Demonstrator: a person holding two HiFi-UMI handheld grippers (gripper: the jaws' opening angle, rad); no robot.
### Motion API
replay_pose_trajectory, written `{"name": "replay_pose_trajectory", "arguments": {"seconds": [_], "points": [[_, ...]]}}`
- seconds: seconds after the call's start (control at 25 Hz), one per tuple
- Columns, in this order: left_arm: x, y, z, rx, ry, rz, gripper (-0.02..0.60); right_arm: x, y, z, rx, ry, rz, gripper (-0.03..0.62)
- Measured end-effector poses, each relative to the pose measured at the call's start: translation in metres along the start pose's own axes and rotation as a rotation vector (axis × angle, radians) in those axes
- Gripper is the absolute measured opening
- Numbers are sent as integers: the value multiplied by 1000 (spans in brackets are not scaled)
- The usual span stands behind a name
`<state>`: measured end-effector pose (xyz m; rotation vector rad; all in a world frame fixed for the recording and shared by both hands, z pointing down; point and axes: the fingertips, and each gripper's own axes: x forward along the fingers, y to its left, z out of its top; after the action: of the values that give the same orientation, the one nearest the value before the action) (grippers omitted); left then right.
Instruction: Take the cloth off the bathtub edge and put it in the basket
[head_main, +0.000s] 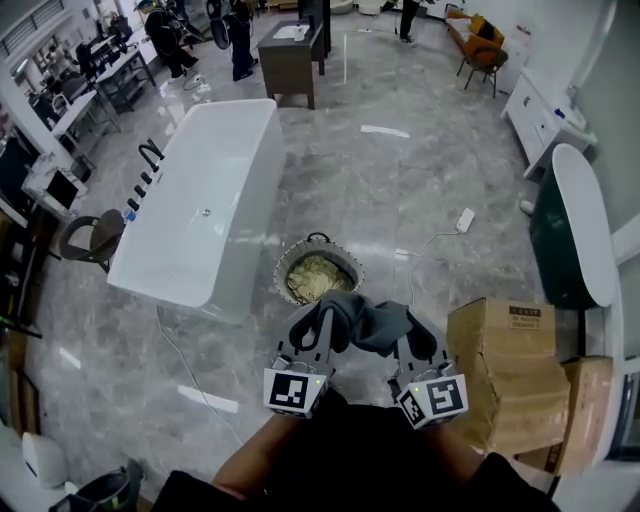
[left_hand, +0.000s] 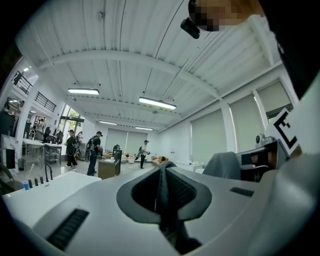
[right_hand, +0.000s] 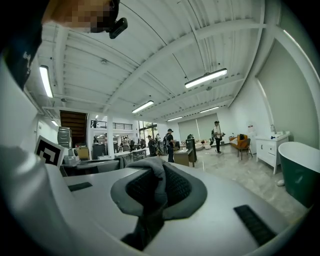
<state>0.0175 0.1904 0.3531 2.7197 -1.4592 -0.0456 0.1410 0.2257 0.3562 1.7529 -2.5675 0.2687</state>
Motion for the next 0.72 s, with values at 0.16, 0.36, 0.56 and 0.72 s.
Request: {"name": "replay_pose_trajectory", "arguments": {"seconds": [0.16,0.36,0.56,0.72], "points": [[17,31,10,26,-35,-18,34,35,8,12,-37,-17,4,46],[37,71,32,4,-79,2,34,76,13,35,-77,-29,10,46],[43,112,39,-25,-86,-8,34,109,20,44,-76,-47,-2,46],[51,144,60,-29,-129,-25,34,141,31,58,-84,-66,8,46]]}}
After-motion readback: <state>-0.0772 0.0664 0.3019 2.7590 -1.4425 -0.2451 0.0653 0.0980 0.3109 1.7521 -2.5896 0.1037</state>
